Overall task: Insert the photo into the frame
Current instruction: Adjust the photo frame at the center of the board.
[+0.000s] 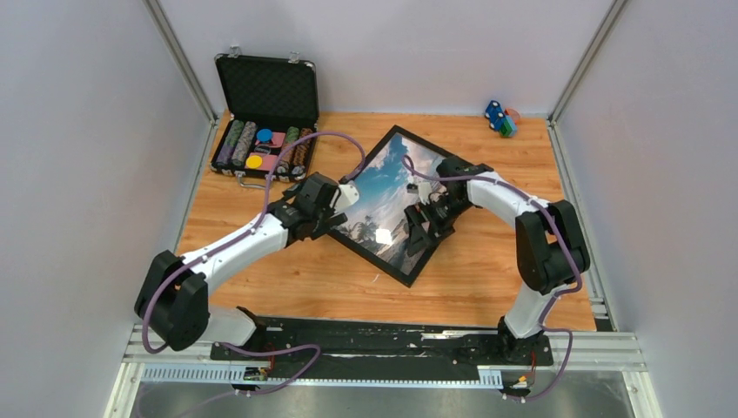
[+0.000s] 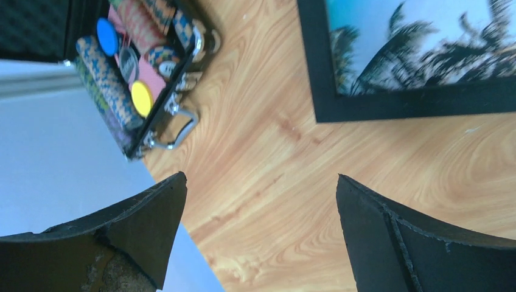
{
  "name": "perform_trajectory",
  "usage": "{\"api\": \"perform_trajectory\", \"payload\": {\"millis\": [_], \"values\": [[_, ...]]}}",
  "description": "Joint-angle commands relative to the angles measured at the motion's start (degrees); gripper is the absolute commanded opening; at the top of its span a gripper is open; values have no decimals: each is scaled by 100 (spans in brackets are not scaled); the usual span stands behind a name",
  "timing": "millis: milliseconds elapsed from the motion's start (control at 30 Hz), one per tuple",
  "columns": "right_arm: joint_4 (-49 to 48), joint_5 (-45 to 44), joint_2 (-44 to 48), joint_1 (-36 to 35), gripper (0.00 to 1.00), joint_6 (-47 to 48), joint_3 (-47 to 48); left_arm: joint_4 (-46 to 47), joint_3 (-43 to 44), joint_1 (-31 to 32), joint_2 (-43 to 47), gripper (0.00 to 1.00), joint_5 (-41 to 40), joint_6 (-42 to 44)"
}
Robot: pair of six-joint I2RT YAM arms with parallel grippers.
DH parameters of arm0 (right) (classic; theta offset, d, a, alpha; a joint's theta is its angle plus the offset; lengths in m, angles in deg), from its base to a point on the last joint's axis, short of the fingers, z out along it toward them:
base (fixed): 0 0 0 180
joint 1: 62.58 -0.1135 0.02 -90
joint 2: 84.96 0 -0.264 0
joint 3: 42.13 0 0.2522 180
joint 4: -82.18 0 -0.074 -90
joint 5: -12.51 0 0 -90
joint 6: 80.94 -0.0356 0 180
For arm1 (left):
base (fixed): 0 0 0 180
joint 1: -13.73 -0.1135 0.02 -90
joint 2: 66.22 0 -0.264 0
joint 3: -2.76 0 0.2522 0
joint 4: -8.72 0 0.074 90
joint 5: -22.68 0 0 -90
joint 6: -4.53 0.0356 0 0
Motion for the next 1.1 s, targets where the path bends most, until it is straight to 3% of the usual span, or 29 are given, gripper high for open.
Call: {"api": "perform_trajectory", "payload": {"millis": [0, 200, 433, 567, 767, 1067], "values": [[-366, -314, 333, 188, 100, 91, 734, -453, -129, -170, 377, 100, 208, -362], [-596, -1454, 142, 890, 100, 109, 1688, -267, -437, -174, 577, 100, 779, -3], [-693, -1654, -1301, 2021, 100, -36, 3509, -131, -467, -165, 425, 100, 1457, 148], [-862, -1811, -2120, 2380, 100, 39, 4079, -197, -421, -134, 202, 100, 1702, 172], [-1205, -1947, -2722, 2490, 100, 240, 4271, -145, -665, 162, 95, 100, 2119, 210], [-1215, -1626, -2987, 2490, 100, 549, 4091, 181, -686, 602, -569, 100, 1708, 212]]}}
